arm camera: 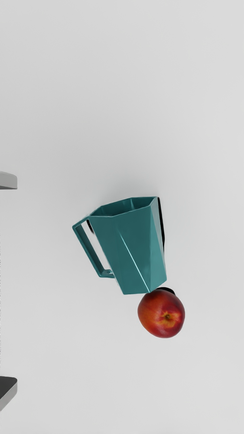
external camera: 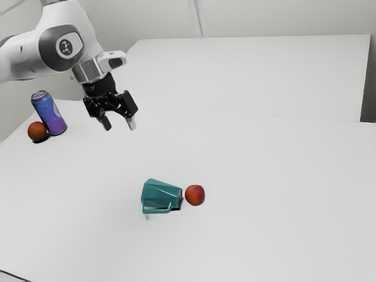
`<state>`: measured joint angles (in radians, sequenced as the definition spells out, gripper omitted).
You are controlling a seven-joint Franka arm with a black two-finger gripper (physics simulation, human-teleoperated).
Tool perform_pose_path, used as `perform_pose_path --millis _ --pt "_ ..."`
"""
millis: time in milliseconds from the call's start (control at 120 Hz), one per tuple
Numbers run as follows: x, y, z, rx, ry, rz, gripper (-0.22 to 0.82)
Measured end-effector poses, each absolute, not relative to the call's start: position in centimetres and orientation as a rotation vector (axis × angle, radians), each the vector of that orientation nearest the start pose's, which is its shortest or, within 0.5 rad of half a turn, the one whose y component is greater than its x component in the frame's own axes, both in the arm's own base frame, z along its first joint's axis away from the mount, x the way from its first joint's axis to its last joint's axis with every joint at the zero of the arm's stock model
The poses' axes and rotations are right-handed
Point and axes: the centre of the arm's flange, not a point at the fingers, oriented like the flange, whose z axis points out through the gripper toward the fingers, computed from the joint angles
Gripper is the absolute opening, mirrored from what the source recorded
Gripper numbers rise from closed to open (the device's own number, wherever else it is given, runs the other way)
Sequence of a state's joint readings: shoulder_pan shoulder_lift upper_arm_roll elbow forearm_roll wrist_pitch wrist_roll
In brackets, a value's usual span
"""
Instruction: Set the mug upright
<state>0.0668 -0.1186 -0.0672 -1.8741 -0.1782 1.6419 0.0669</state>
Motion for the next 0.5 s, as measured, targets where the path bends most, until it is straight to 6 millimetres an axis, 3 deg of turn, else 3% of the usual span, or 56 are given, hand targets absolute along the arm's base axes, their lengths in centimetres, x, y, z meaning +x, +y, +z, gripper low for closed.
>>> perform_pose_path --millis 225,500 --pt "49.0 0.5 48.4 -3.513 0.082 0.224 0.6" --pt "48.2 3.8 40.3 -3.696 0.105 0.214 0.6"
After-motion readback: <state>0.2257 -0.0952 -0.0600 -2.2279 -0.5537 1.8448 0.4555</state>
